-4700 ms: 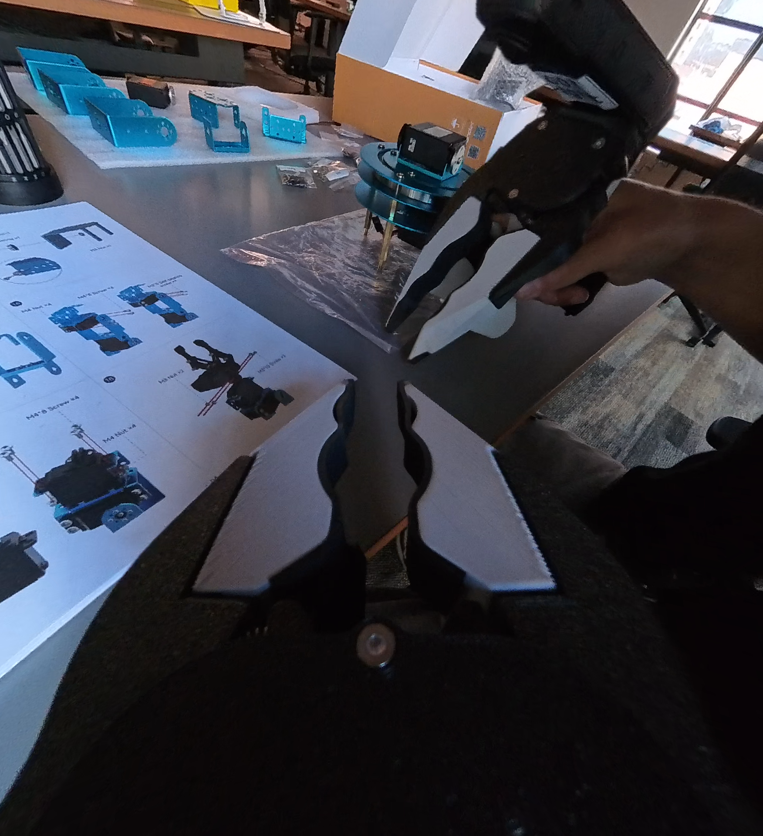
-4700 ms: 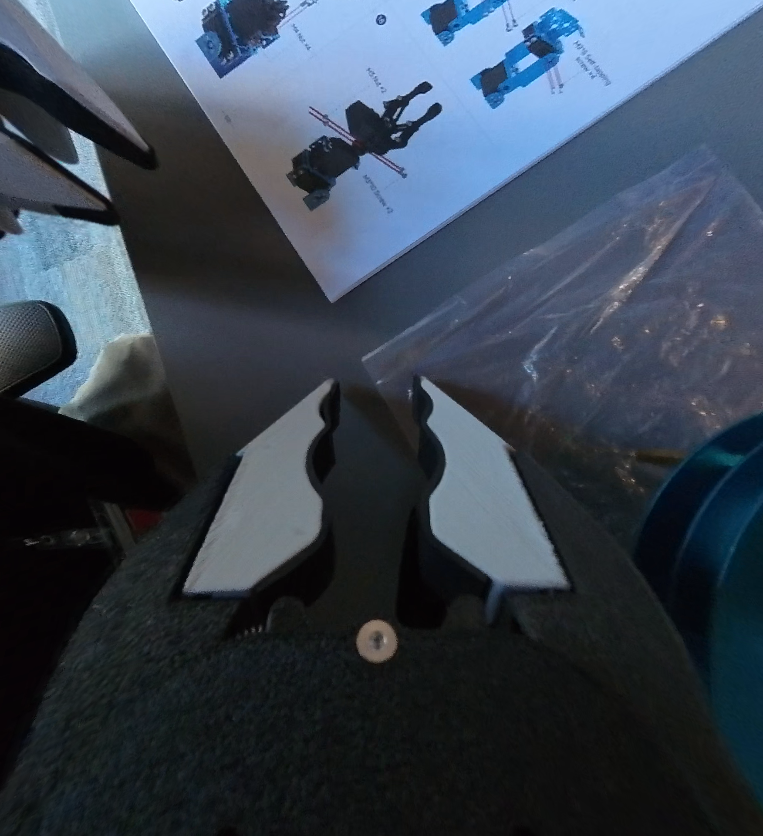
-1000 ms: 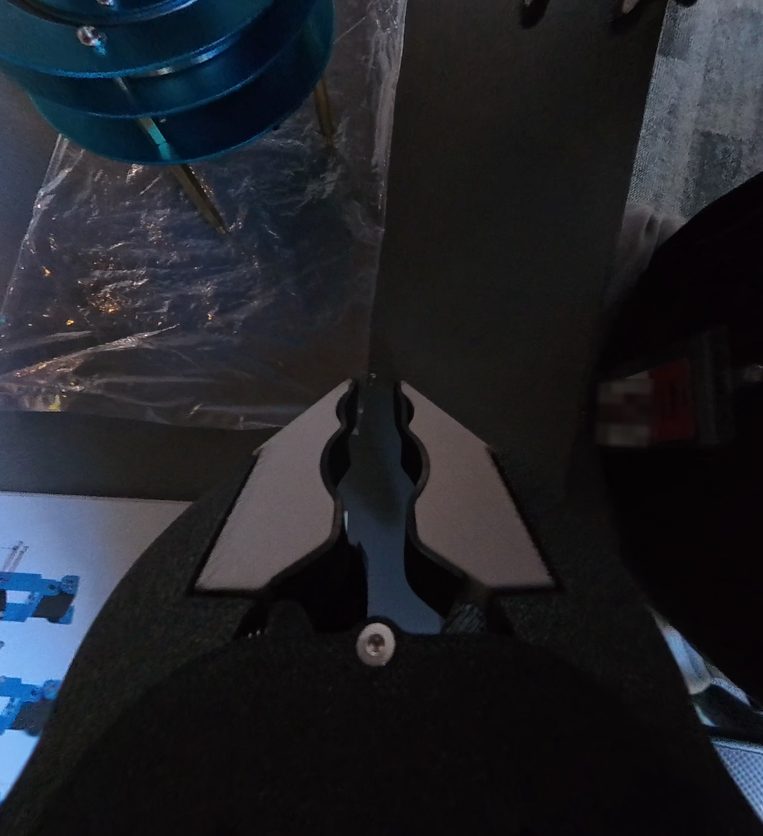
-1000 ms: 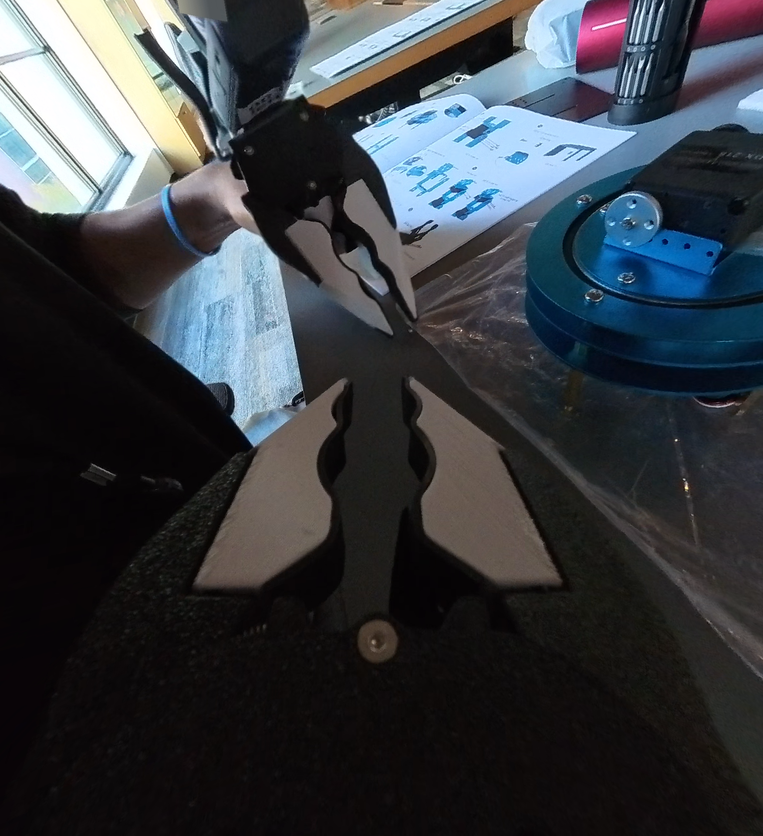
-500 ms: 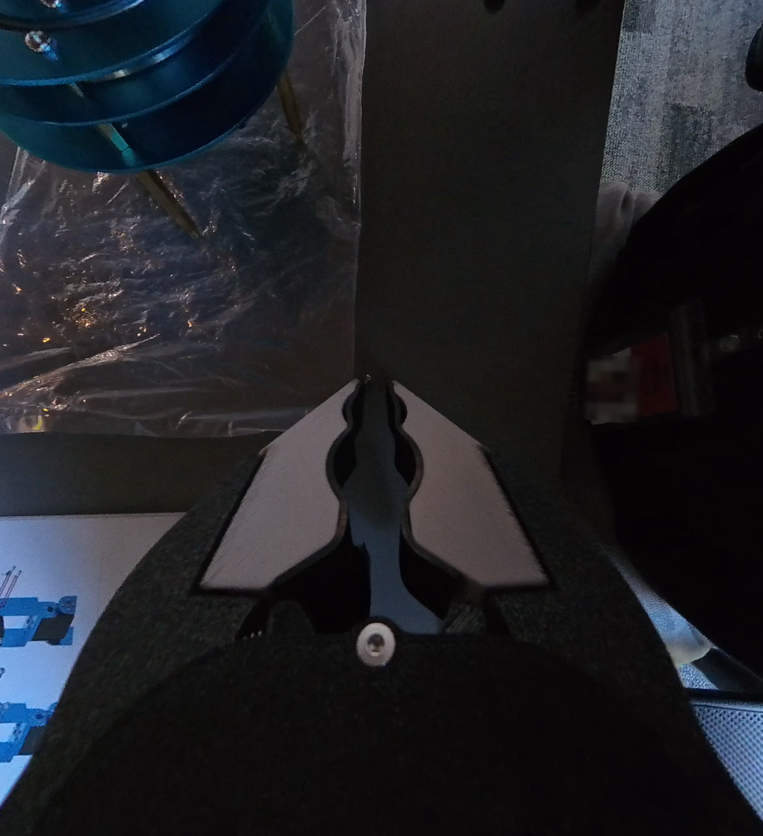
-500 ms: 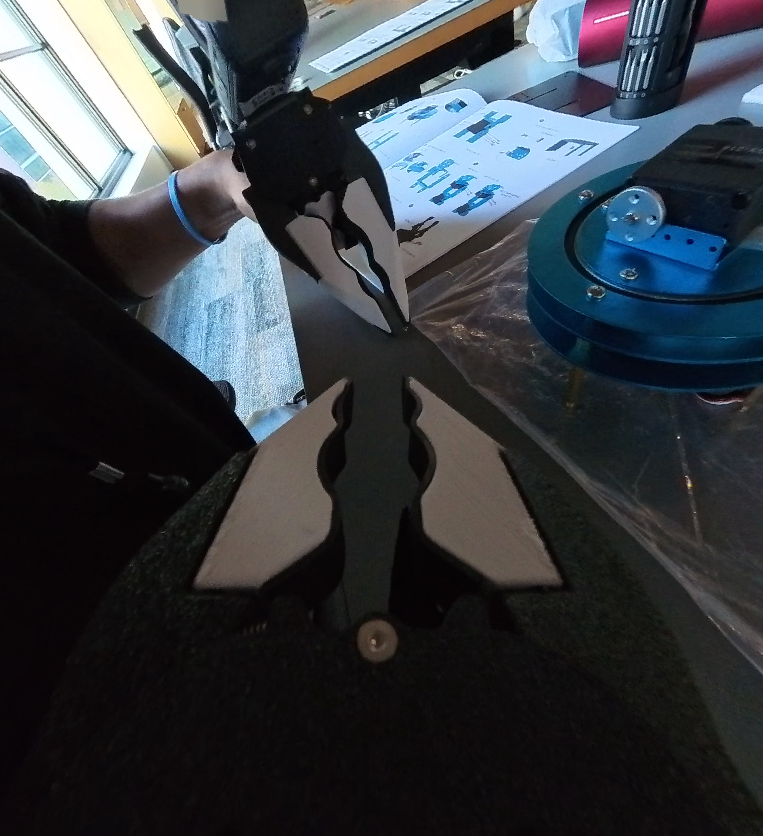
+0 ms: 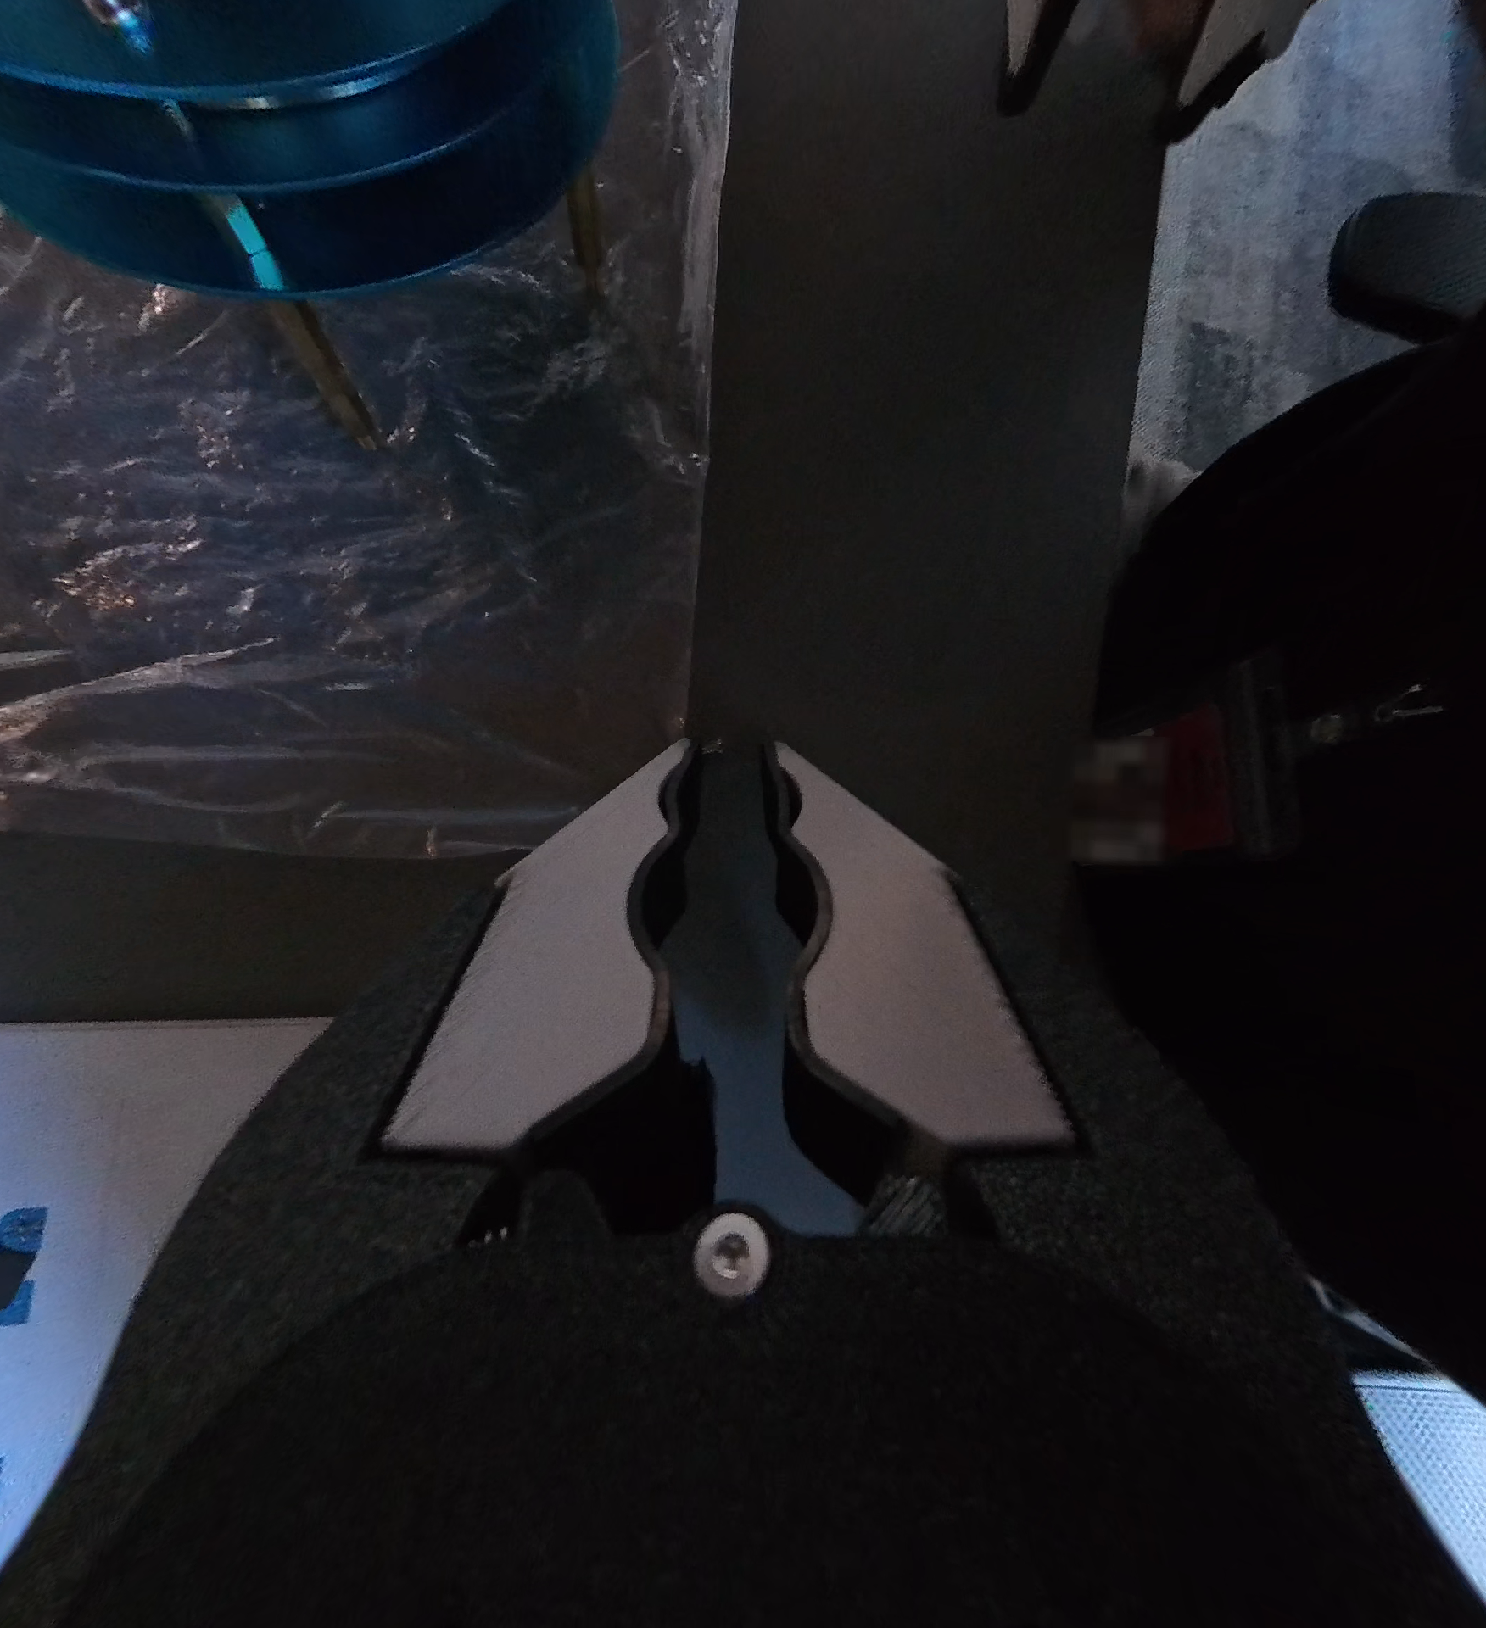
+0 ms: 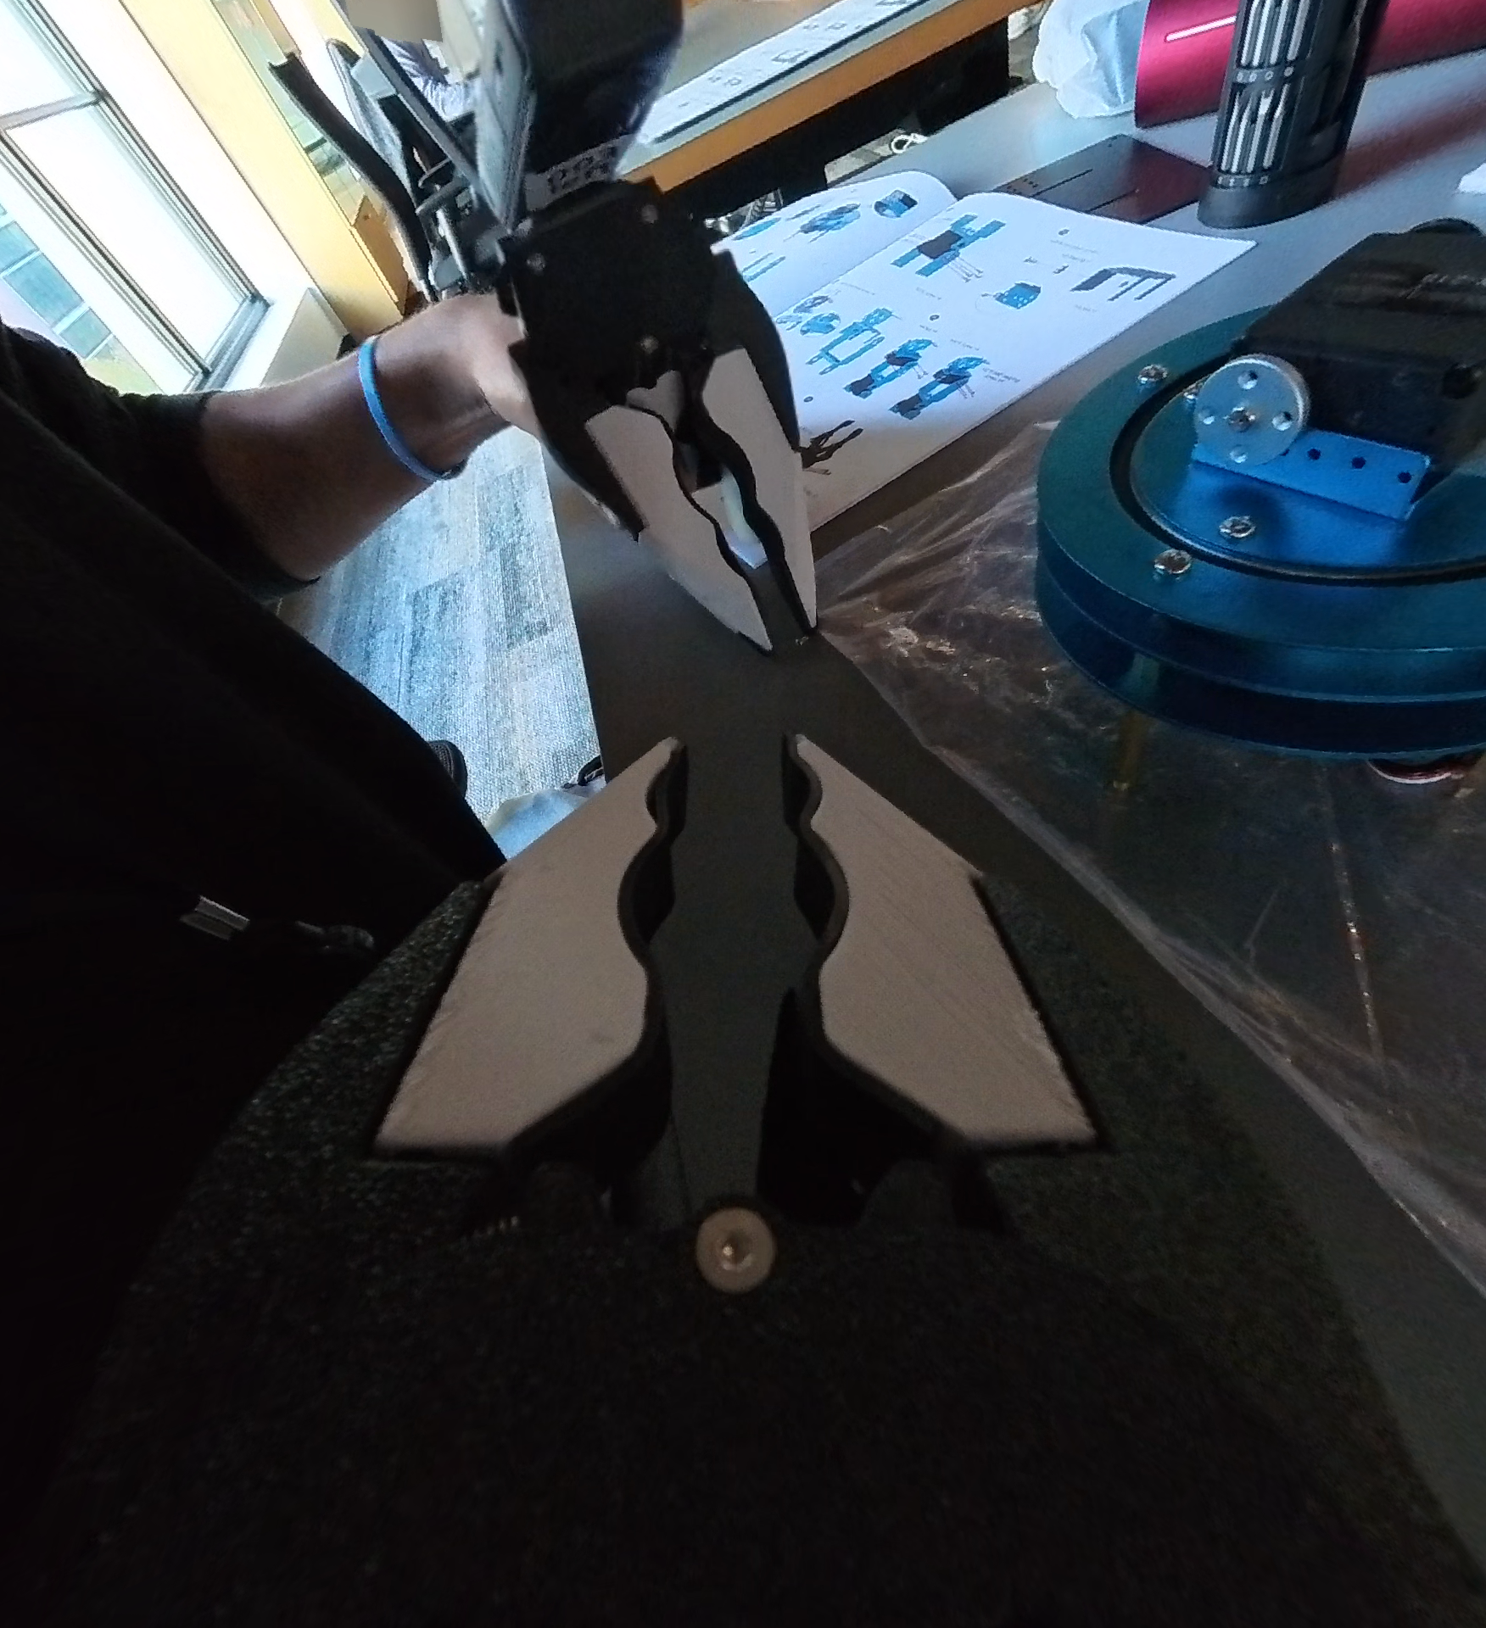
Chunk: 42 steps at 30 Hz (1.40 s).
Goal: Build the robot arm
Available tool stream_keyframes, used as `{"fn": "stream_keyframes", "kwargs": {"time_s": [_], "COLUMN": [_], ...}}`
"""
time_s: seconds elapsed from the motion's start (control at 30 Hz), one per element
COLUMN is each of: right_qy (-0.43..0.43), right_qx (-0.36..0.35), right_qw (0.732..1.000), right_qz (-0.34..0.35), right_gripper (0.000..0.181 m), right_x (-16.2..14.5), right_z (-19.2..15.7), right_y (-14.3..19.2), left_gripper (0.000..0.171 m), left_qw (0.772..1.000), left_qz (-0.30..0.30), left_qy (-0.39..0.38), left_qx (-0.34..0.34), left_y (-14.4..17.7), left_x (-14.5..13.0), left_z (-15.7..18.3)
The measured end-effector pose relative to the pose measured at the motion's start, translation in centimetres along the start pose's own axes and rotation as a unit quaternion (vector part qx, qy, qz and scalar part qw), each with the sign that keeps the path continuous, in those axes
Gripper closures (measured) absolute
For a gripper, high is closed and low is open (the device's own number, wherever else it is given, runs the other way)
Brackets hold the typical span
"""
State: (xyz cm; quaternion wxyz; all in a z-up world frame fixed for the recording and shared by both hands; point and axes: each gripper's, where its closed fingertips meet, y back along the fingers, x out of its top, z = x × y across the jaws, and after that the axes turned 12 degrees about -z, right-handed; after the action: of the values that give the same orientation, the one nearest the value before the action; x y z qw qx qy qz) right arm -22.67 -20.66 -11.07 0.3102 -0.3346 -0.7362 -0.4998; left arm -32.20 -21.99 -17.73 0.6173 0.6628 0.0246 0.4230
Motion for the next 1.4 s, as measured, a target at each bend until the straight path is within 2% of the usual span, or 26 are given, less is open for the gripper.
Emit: {"fn": "stream_keyframes", "kwargs": {"time_s": [0.17, 0.63, 0.73, 0.97, 1.17, 1.4], "right_qy": [0.001, 0.004, 0.003, 0.002, -0.009, -0.017], "right_qx": [0.002, 0.005, 0.006, 0.005, -0.003, -0.008], "right_qw": [1.000, 1.000, 1.000, 1.000, 1.000, 1.000], "right_qz": [0.000, 0.004, 0.004, 0.003, 0.008, 0.006], "right_gripper": [0.161, 0.161, 0.160, 0.161, 0.161, 0.161], "right_x": [-0.1, -0.2, -0.2, -0.3, -0.2, -0.3], "right_z": [-0.2, -0.3, -0.3, -0.5, -0.4, -0.1], "right_y": [0.0, 0.4, 0.4, 0.3, 0.4, 0.5], "left_gripper": [0.153, 0.153, 0.152, 0.157, 0.162, 0.166], "left_qw": [1.000, 1.000, 1.000, 0.988, 0.979, 0.976], "left_qz": [0.005, 0.012, 0.007, -0.017, -0.047, -0.045], "left_qy": [0.016, 0.019, -0.009, -0.154, -0.177, -0.201], "left_qx": [-0.011, -0.001, -0.008, -0.026, -0.087, -0.066], "left_y": [0.0, 0.1, 0.3, 0.9, -0.1, -0.1], "left_x": [0.1, -0.2, -0.1, 0.3, 0.0, -0.1], "left_z": [0.5, 1.6, 1.3, 0.4, 0.0, 0.2]}}
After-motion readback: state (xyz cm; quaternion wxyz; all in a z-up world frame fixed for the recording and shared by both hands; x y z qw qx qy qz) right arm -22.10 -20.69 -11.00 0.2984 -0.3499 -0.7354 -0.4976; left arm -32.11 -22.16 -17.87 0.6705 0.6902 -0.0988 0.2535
